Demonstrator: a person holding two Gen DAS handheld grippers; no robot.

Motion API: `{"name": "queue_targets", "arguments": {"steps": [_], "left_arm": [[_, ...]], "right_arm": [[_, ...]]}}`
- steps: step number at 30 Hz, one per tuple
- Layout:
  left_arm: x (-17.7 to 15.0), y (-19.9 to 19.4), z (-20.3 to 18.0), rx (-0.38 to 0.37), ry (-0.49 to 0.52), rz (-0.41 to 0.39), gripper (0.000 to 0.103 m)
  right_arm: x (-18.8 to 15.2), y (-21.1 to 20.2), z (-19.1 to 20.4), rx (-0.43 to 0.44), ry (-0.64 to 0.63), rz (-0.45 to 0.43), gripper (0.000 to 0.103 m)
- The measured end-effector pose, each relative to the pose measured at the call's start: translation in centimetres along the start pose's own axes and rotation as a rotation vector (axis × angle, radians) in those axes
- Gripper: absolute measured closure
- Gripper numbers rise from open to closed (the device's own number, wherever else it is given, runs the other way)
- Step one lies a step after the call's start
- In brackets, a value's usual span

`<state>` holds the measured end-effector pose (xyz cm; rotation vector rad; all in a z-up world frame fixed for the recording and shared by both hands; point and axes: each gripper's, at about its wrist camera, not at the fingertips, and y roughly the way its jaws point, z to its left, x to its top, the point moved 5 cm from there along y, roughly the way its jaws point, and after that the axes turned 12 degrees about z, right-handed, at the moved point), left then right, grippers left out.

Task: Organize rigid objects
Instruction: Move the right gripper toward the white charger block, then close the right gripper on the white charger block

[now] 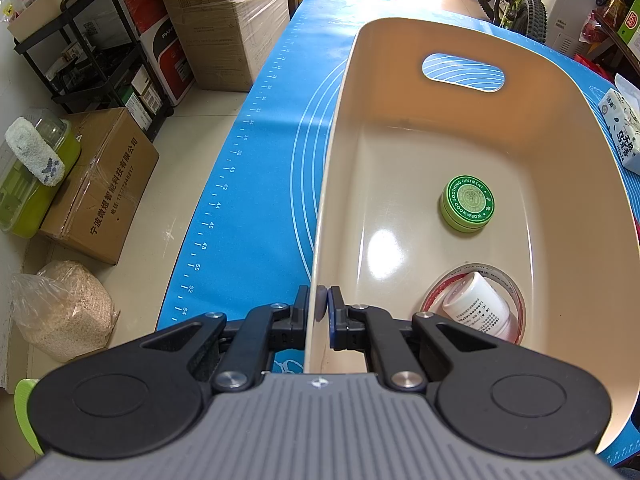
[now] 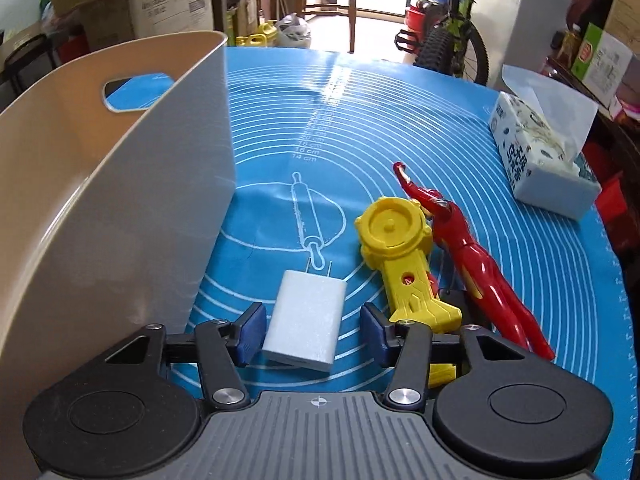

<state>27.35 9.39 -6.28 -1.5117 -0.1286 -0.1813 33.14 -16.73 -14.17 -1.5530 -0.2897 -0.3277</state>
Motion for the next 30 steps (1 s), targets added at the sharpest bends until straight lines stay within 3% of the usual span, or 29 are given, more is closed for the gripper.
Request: {"name": "queue_targets", "arguments": {"steps": [4,5,8,17,30], "left_arm": [[0.0,0.0,0.0,0.000,0.000,0.000,0.093],[0.0,0.0,0.0,0.000,0.000,0.000,0.093],[0.0,0.0,0.0,0.000,0.000,0.000,0.093],[0.0,0.0,0.0,0.000,0.000,0.000,0.093],[0.1,0.0,-0.1,-0.001,0.000,0.001,0.093]], "right_arm": [[0.0,0.0,0.0,0.000,0.007,-0.004,0.042],[-0.1,0.0,0.0,0.008,0.000,-0.012,0.051],[-0.6,-0.2,0.1,0.013,-0.007,-0.037,0.060],[-1.3,-0.4,-0.1,0.034,-0.006,-0.092,0.060],[-1.1,-3.1,0.1,-0.015,0.001,-0.166,0.060]]}}
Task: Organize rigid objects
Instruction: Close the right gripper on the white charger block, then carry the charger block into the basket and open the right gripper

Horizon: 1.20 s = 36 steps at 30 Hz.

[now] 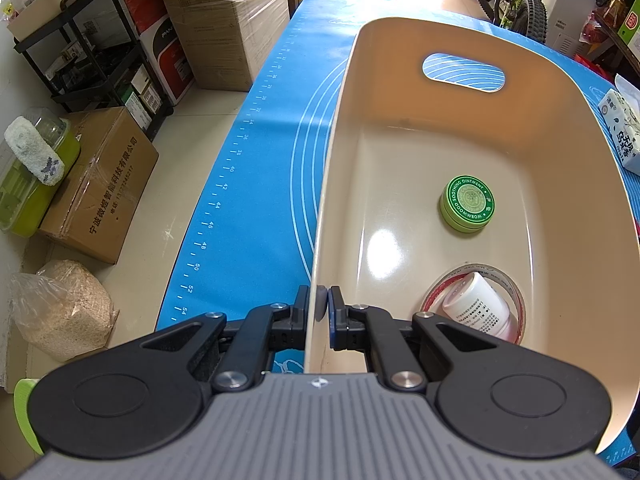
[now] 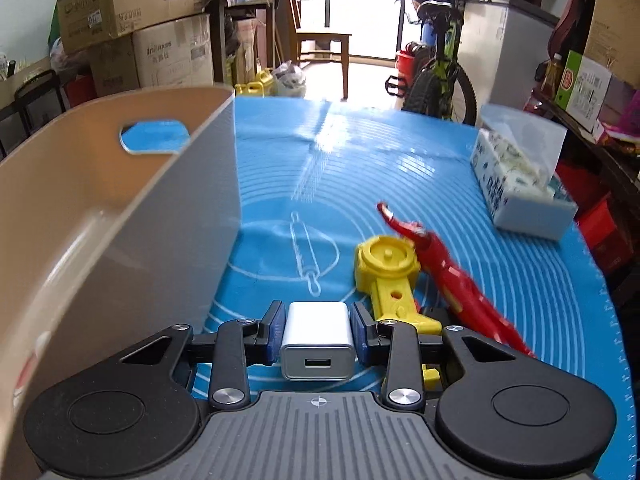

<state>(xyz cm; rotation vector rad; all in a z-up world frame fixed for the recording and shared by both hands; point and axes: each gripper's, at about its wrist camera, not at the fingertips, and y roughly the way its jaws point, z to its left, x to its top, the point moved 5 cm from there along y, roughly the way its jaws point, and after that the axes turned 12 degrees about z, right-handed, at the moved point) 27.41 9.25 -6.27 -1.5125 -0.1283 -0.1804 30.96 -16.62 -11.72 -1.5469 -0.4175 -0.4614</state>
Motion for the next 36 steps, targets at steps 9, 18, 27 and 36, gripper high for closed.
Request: {"name": "queue_targets", "arguments": {"steps": [9,18,27,36], "left_arm": [[0.1,0.0,0.0,-0.001,-0.001,0.000,0.093],[0.1,0.0,0.0,-0.001,-0.001,0.001,0.093],[0.1,0.0,0.0,-0.001,-0.001,0.001,0.093],[0.1,0.0,0.1,-0.001,0.000,0.001,0.093]], "right_arm": [[0.3,-0.9,-0.9,0.000,0.013,0.001,0.060],[1.0,-2.6,-0.8,0.003,0.009,-0.029,0.061],[3.5,-7.4,0.5,0.034,-0.039,-0.119,0.061],[6.0,-10.4,6.1,0.120,-0.127,-0.178,0.061]]}}
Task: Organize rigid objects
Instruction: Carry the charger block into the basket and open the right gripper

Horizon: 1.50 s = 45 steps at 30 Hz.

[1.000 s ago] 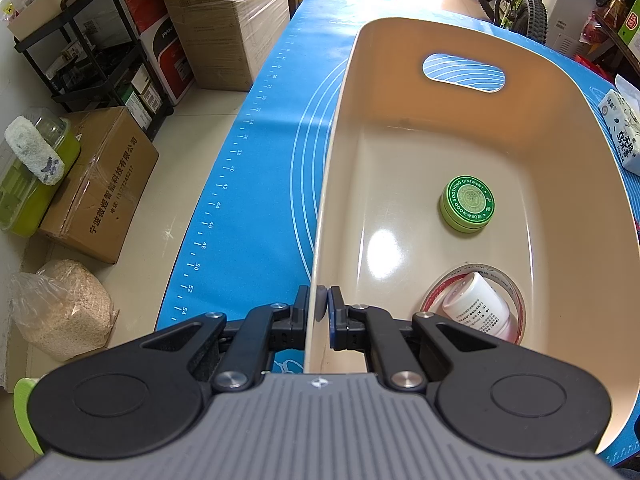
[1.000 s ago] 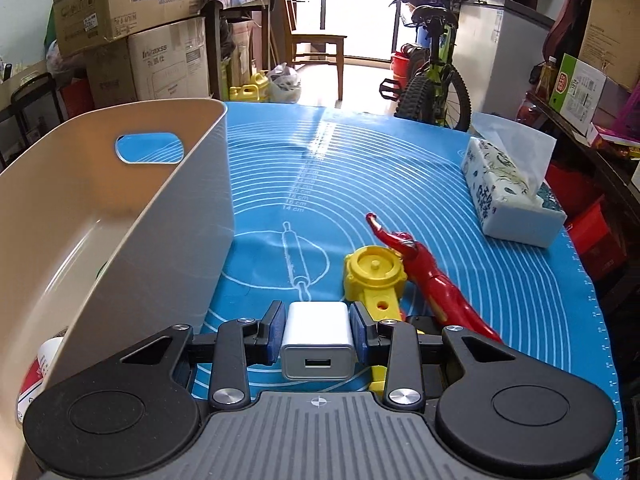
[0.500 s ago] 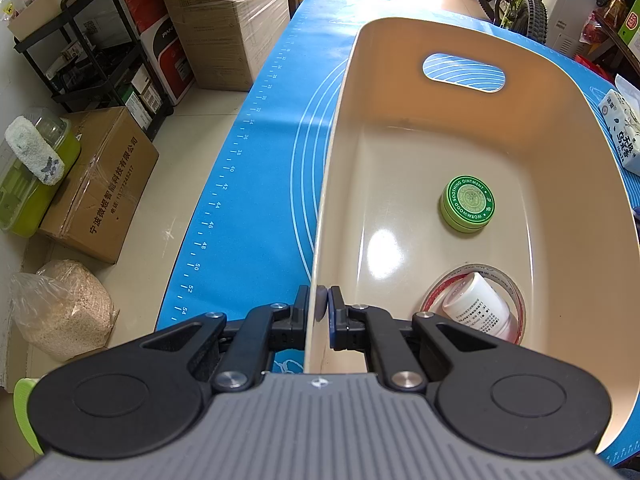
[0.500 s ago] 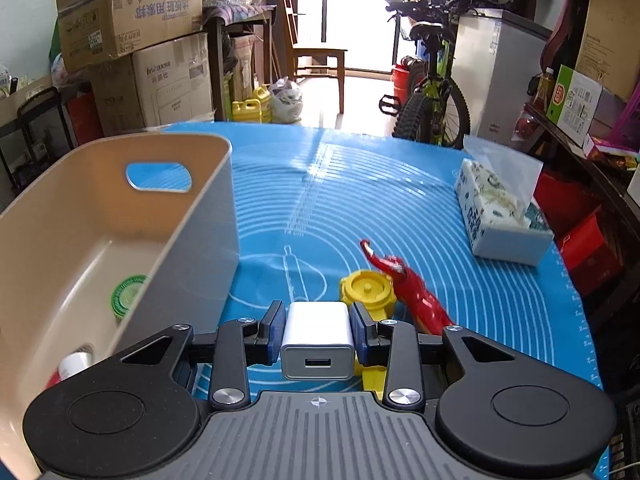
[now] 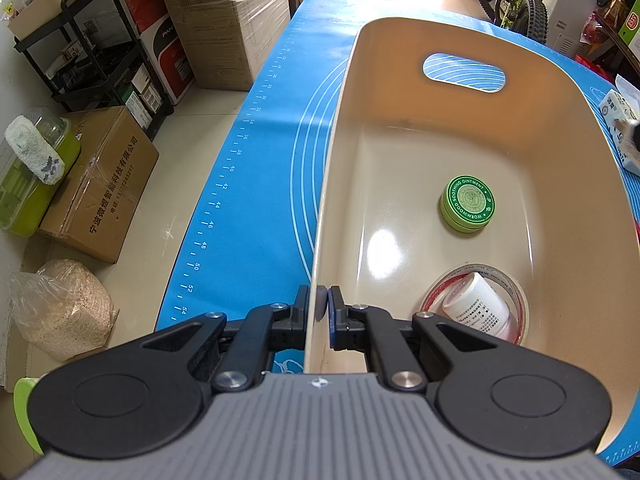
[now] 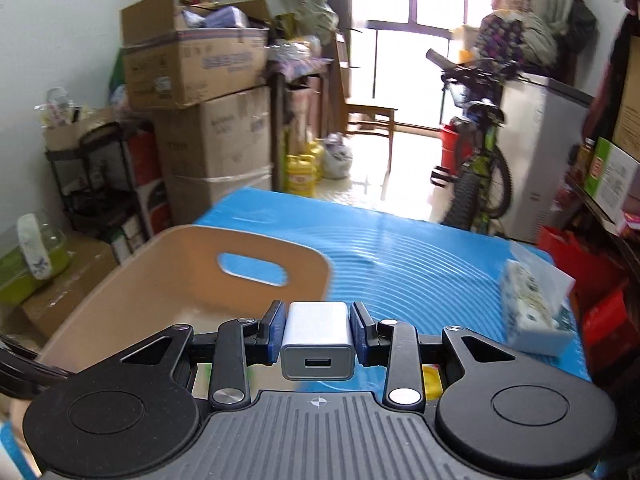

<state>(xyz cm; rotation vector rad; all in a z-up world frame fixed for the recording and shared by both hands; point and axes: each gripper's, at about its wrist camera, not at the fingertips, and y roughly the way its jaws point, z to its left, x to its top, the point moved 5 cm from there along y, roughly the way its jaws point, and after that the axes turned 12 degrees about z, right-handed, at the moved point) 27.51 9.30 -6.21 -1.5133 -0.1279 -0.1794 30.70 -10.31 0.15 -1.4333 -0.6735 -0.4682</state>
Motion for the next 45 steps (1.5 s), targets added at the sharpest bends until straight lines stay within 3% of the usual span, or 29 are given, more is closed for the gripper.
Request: {"name": "queue_targets", "arguments": {"steps": [7,11,23,25,29,37,45], "left_arm": [[0.0,0.0,0.0,0.000,0.001,0.000,0.093],[0.0,0.0,0.0,0.000,0.000,0.000,0.093],[0.0,0.1,-0.1,-0.001,0.001,0.002,0.093],[0.0,0.1,-0.1,0.003,0.004,0.005,0.093],[0.0,0.2,-0.2,0.003,0.003,0.005,0.093],[0.0,0.2,-0.3,0.003,0.003,0.005,0.093],[-0.1,0.1,-0.2,0.001,0.003,0.005,0.093]], "right_arm": [[-0.7,3.2,4.5,0.046,-0.058,0.071,0.061],[-1.9,5.2,6.6,0.078,-0.108,0.163,0.061],[-4.0,7.9,9.0,0.049,-0.211,0.355,0.060],[-3.9,7.5,8.9,0.051,-0.207,0.339,0.058],[-3.3,6.3,8.3,0.059,-0.180,0.307,0.037],[-2.0,2.2,4.5,0.046,-0.068,0.184,0.030],[-2.9,-0.8,-2.1,-0.064,0.026,0.112,0.027]]}}
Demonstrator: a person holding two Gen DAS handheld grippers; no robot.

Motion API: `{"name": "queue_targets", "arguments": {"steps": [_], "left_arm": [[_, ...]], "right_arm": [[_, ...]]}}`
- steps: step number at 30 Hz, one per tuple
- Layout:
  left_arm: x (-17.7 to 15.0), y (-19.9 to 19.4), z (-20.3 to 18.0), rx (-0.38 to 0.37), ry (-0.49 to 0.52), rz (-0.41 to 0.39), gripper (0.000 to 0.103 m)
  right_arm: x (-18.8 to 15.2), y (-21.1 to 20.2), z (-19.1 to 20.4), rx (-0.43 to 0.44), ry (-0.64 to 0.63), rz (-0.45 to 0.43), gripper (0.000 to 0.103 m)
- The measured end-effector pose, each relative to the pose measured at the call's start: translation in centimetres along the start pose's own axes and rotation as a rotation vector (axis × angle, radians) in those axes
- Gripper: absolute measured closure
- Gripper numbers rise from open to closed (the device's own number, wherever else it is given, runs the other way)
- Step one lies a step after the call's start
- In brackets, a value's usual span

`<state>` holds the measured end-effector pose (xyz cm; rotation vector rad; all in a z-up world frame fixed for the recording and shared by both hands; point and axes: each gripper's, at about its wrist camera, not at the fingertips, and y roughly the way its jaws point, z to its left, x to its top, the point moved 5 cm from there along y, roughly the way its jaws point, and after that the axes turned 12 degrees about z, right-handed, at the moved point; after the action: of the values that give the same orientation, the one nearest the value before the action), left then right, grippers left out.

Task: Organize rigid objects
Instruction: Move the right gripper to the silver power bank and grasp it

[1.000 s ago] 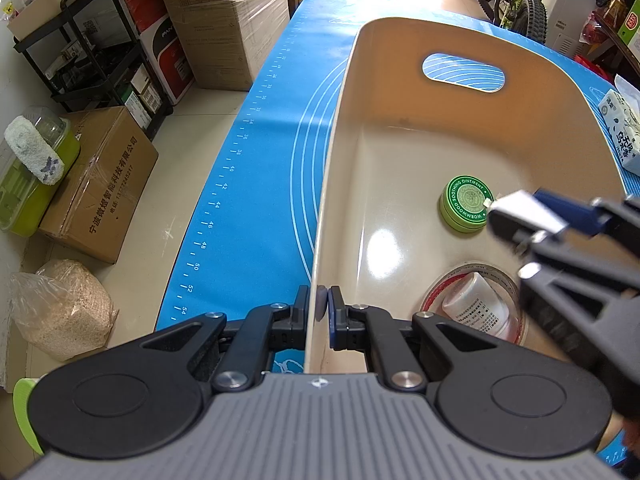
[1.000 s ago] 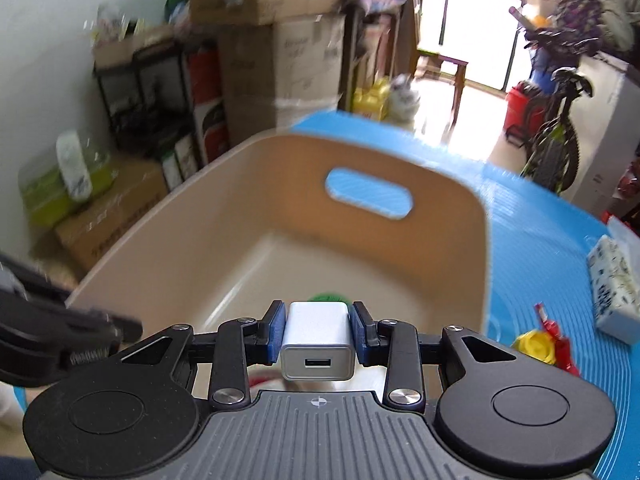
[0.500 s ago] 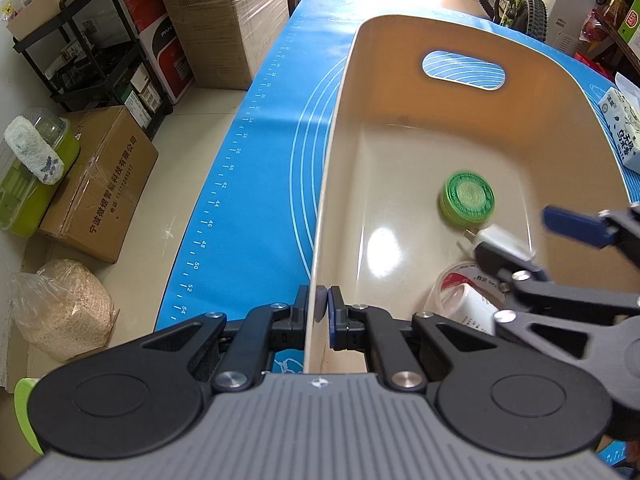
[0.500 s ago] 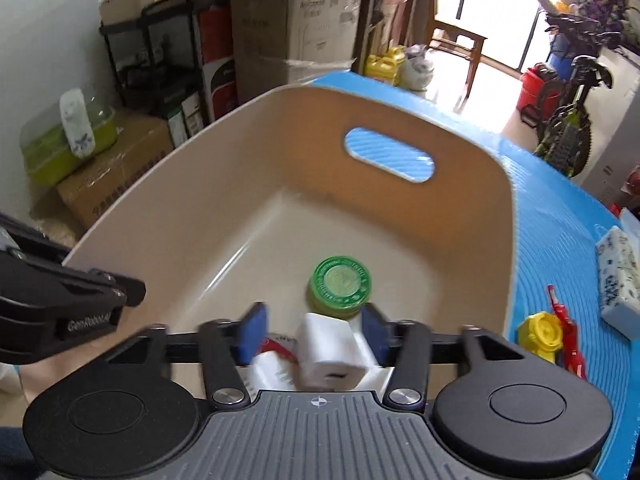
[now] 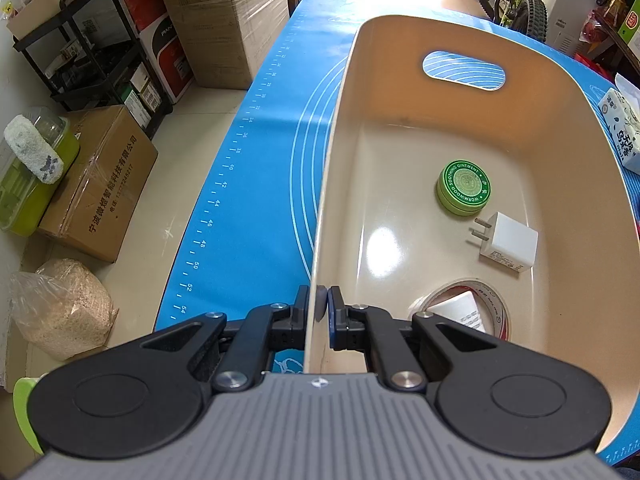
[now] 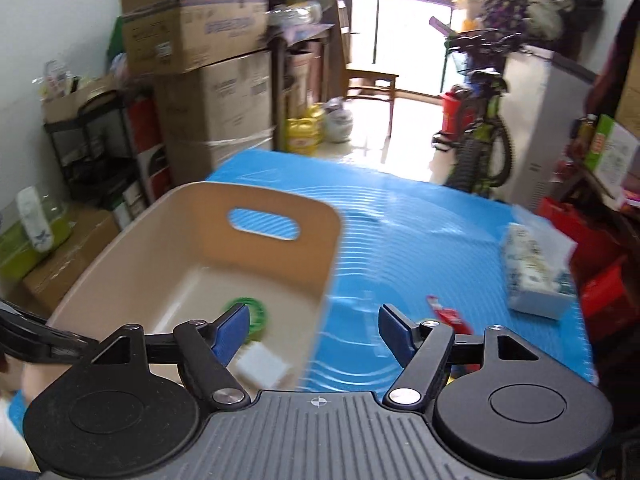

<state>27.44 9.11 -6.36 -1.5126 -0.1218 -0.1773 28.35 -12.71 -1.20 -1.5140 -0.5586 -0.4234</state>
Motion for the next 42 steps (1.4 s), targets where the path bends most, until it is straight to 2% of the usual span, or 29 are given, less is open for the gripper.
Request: {"name": "queue_targets", "arguments": {"steps": [4,9,20,39,40,41,42], "left_arm": [[0.0,0.0,0.0,0.000,0.000,0.000,0.093],[0.0,0.0,0.0,0.000,-0.001,0.000,0.093],[0.0,0.0,0.0,0.000,0.000,0.000,0.093],[0.0,0.0,0.0,0.000,0.000,0.001,0.093],[0.0,0.0,0.0,0.000,-0.001,0.001,0.093],[0.0,0.0,0.0,0.000,0.000,0.001,0.093],[0.0,0.0,0.0,0.000,-0.001,0.001,0.093]], "right_arm": [[-1.7,0.6,-3.0,-0.053,0.041,0.037,0.027],[-4.6,2.0,-4.6,-0.081,0.074,0.088,0.027],[-9.6,5.3,-3.9,-0.072,0.114,0.185,0.032],[-10.7,8.7,-4.3,-0.095,0.161,0.209,0.041],[-10.7,8.7,-4.4,-0.088,0.167,0.205,0.042],[-10.6,8.7,-4.4,-0.085,0.173,0.201,0.051],[-10.6,8.7,-4.5,-0.089,0.172,0.198,0.052]]}}
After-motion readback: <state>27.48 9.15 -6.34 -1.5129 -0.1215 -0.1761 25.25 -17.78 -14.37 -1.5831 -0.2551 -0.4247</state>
